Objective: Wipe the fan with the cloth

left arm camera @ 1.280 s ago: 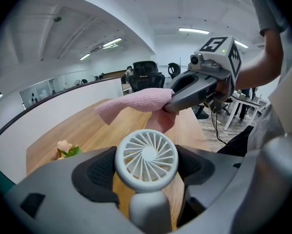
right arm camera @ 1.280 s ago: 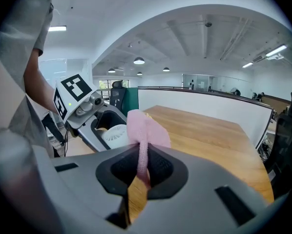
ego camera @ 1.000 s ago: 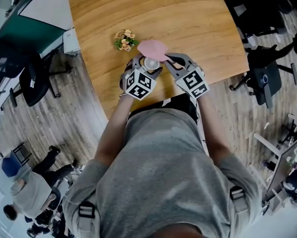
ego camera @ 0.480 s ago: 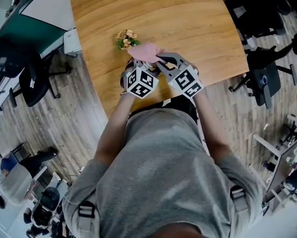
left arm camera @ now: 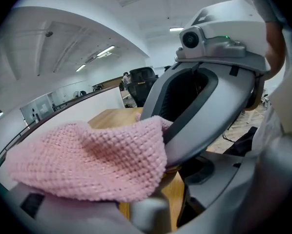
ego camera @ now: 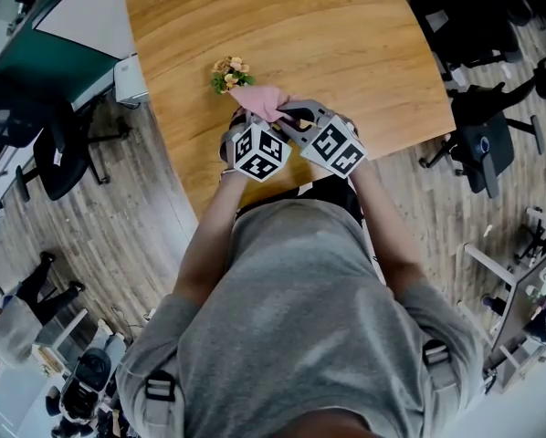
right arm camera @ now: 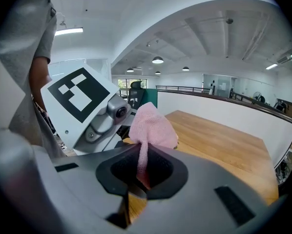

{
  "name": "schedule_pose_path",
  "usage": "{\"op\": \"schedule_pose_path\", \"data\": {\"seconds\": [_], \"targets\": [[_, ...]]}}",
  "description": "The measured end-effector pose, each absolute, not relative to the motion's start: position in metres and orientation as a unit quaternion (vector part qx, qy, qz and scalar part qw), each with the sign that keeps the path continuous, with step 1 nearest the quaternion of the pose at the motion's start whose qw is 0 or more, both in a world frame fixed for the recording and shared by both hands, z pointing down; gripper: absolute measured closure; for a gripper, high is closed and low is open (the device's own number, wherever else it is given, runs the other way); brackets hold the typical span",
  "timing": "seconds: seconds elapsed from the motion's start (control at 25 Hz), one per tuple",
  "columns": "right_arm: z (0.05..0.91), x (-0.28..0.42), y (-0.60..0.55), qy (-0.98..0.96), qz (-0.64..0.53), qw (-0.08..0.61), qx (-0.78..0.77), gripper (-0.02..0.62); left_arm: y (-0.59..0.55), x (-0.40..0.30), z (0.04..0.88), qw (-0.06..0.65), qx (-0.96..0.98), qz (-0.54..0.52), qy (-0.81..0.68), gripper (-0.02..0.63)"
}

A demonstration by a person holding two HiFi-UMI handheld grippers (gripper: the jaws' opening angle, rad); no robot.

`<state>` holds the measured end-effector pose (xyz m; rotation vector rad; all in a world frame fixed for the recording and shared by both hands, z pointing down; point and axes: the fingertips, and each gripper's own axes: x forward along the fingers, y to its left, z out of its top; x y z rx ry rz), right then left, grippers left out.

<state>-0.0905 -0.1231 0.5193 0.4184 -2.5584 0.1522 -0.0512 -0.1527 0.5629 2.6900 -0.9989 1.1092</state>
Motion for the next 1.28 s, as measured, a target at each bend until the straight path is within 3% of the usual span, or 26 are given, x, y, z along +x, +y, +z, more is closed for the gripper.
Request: {"op": "schedule_pose_path", "data": {"seconds": [0.68, 1.28], "targets": [[0.518, -0.065, -0.129, -0.941, 0.012, 0.314, 0.127, 0.566, -0.151, -0.048, 0.563, 0.007, 0.872, 0.374, -0.315, 0.235], [0.524, -0.091, -0.115, -0.938, 0.033, 0.341, 0.058, 0.566, -0.147, -0.04, 0.564, -0.005, 0.874, 0.385, -0.296, 0.235]]}}
